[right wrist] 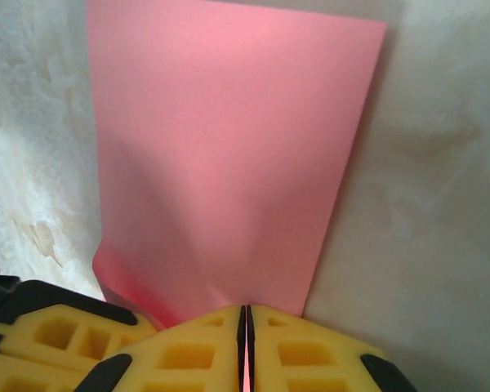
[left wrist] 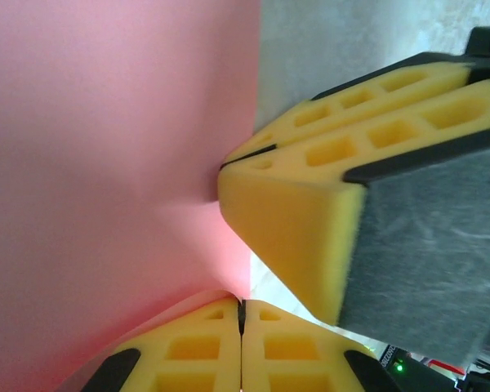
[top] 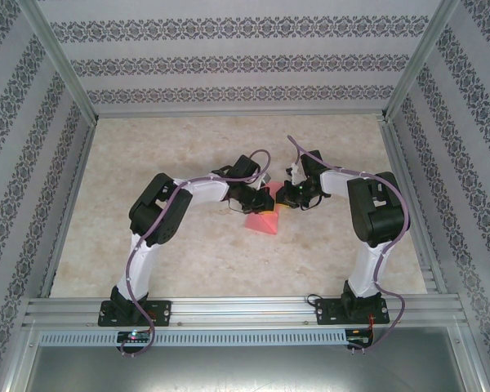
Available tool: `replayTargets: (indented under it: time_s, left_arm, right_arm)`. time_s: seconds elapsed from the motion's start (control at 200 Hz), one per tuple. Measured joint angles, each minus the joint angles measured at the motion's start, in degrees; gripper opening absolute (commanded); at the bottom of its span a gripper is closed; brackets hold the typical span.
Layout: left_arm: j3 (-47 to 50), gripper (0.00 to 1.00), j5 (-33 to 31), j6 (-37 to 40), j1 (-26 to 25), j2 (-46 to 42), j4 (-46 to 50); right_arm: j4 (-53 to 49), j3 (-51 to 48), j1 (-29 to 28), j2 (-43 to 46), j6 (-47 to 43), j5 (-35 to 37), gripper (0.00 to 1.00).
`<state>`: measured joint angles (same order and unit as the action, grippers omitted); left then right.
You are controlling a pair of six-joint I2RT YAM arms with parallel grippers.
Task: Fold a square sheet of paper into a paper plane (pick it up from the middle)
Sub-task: Fold the triangle a second time at the center of the table.
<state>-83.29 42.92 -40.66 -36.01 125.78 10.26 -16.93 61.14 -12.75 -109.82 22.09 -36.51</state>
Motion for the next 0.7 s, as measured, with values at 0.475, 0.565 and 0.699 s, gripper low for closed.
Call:
replayTargets:
  time_s: [0.475, 0.565, 0.699]
  left_arm:
    - [-0.02, 0.10, 0.31, 0.92, -0.04, 0.63, 0.92]
    - [-0.13, 0.10, 0.37, 1.09, -0.04, 0.66, 1.01]
    - [-0.39, 0.10, 0.37, 1.14, -0.04, 0.68, 1.07]
  right_arm:
    - [-0.04, 0.00, -0.26, 0.02, 0.00, -0.24, 0.12]
    - [-0.04, 0.00, -0.26, 0.02, 0.00, -0.24, 0.12]
    - [-0.04, 0.00, -0.26, 0.02, 0.00, -0.24, 0.12]
